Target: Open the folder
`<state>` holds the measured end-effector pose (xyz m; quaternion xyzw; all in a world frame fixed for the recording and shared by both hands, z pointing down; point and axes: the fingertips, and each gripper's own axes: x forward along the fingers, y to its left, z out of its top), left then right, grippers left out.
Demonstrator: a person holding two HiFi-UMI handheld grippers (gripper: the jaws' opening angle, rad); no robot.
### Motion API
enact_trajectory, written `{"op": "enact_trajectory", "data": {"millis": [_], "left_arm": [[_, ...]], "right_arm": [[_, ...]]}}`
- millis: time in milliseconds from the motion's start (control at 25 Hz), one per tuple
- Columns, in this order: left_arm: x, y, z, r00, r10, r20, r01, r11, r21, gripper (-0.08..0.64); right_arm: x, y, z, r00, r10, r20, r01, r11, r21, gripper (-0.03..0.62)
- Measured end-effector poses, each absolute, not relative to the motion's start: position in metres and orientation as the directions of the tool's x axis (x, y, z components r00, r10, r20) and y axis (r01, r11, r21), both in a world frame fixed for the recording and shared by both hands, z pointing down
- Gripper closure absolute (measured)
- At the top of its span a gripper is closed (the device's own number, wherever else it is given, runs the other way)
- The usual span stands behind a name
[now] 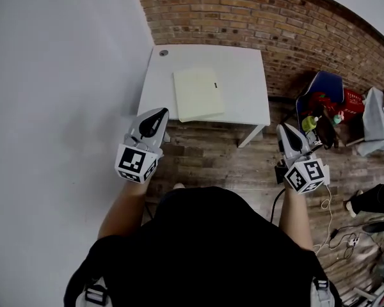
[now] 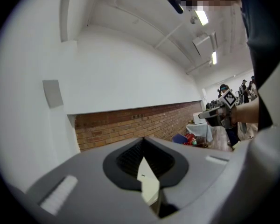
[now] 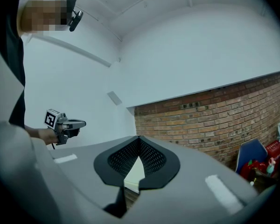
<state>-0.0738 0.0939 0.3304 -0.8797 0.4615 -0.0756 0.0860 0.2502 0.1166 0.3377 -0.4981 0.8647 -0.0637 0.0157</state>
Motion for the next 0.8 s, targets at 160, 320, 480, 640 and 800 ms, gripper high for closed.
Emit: {"op": "enact_trajectory", "data": {"millis": [160, 320, 480, 640, 800], "left_arm": [[-0.074, 0.089, 0.33, 0.547, -0.835, 0.06, -0.808, -0.546, -0.222, 0.558], [-0.075, 0.083, 0.336, 0.548, -0.833, 0.07, -0.808, -0.549, -0.215, 0.558], [-0.075, 0.078, 0.349, 0.553, -0.829, 0.08, -0.806, -0.557, -0.201, 0.558], [-0.068, 0.068, 0.353, 0.572, -0.817, 0.079, -0.796, -0.575, -0.187, 0.558], [-0.067, 0.057, 0.358, 0.578, -0.812, 0.077, -0.793, -0.582, -0.181, 0.558]], "right_arm": [[0.254, 0.11, 0.336, -0.513, -0.858, 0.003, -0.848, 0.507, -0.156, 0.591], [0.247, 0.104, 0.34, -0.525, -0.851, -0.017, -0.837, 0.519, -0.172, 0.591], [0.242, 0.099, 0.344, -0.523, -0.852, 0.003, -0.843, 0.517, -0.147, 0.591], [0.243, 0.091, 0.347, -0.51, -0.86, 0.027, -0.854, 0.502, -0.137, 0.591], [0.239, 0.08, 0.349, -0.508, -0.861, 0.031, -0.856, 0.5, -0.129, 0.591]]}}
